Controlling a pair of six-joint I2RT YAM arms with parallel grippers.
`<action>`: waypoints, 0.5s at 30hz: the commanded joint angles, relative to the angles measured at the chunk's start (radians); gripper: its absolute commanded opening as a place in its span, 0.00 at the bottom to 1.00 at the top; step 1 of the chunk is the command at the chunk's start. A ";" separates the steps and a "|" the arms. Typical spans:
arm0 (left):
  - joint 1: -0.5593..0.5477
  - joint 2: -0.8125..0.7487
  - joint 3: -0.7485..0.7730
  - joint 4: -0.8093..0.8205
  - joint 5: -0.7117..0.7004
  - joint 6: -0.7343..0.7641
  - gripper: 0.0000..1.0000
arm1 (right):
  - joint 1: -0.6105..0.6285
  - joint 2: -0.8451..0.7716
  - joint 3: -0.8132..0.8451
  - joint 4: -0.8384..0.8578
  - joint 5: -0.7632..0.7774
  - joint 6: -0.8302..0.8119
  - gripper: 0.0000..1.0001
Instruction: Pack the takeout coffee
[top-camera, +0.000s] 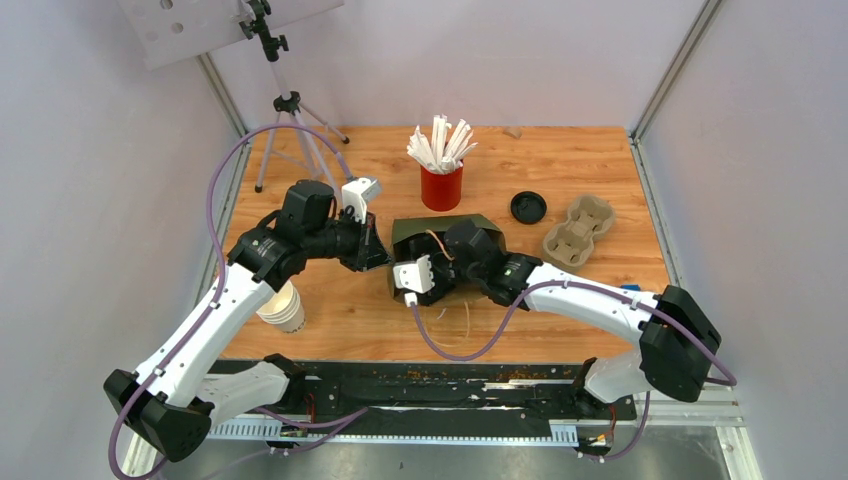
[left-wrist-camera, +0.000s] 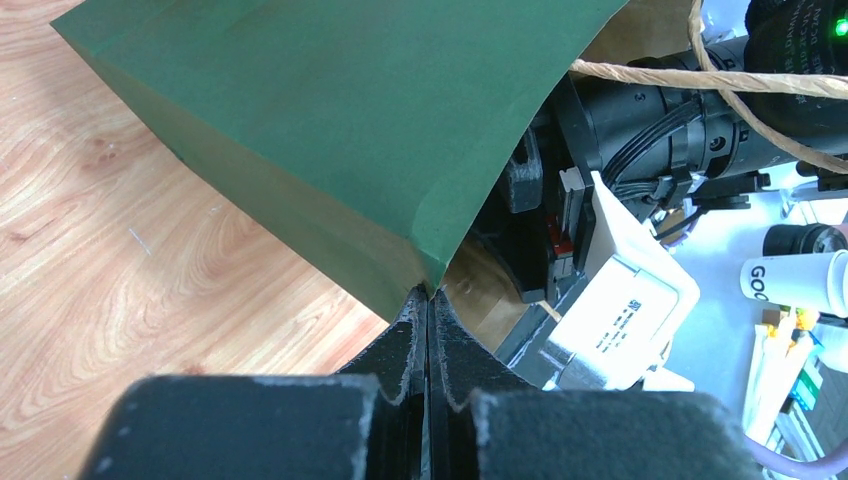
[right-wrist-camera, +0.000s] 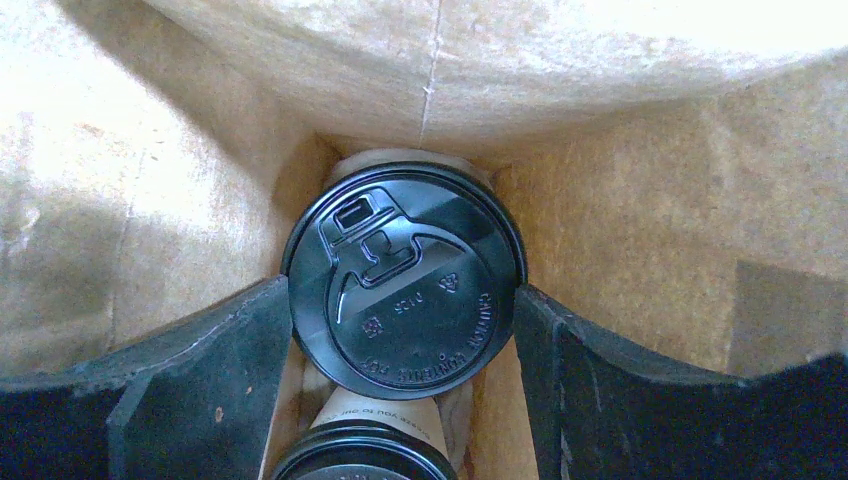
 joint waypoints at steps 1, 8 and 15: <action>0.002 -0.020 0.009 0.030 0.024 -0.001 0.00 | 0.002 0.012 0.023 0.037 0.022 -0.036 0.59; 0.002 -0.015 0.006 0.045 0.031 -0.012 0.00 | 0.008 0.015 0.021 0.046 0.014 -0.038 0.58; 0.002 -0.012 0.001 0.051 0.038 -0.019 0.00 | 0.010 0.032 0.005 0.086 0.030 -0.032 0.58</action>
